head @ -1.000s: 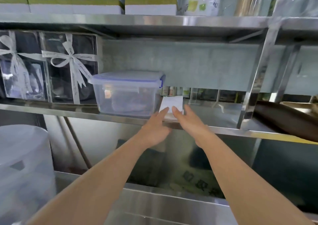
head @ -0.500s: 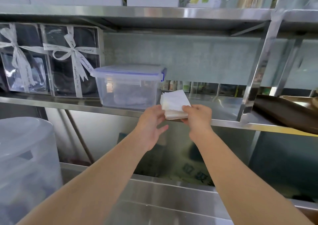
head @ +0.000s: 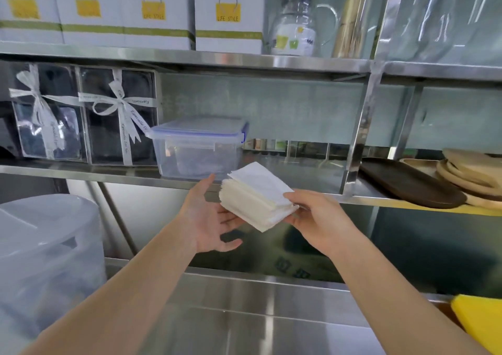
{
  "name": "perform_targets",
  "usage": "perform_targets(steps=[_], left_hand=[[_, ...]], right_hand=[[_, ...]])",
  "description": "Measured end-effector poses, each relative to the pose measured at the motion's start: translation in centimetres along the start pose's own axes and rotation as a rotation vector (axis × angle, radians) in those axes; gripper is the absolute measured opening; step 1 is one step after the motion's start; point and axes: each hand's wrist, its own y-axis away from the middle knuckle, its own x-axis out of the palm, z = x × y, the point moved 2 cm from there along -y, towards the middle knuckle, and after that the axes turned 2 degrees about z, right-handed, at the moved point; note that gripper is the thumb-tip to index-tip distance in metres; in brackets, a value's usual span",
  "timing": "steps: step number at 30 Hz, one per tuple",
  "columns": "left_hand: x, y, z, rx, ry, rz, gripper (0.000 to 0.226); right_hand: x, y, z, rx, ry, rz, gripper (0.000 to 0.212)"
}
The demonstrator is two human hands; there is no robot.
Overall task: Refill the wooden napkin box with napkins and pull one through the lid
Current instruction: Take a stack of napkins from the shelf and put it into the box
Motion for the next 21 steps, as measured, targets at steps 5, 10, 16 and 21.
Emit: perform_targets(steps=[5,10,16,21], left_hand=[[0.6,5.9,-0.2,-0.021,-0.232,-0.005,0.064],[1.3,11.9,0.3,-0.048,-0.494,0.008,0.069],[1.9,18.1,2.3,-0.044,-0.655,0.046,0.036],[2.0,21.6,4.8,-0.022,-0.713,-0.012,0.014]], right_hand=[[0.3,4.9,1.9,-0.017,0.15,0.131,0.025],[1.2,10.0,2.9,0.006,0.228,0.183,0.027],[1.6,15.9,3.0,0.007,0.208,0.228,0.02],[1.1,20.8,1.3,0.124,0.1,0.175,0.028]])
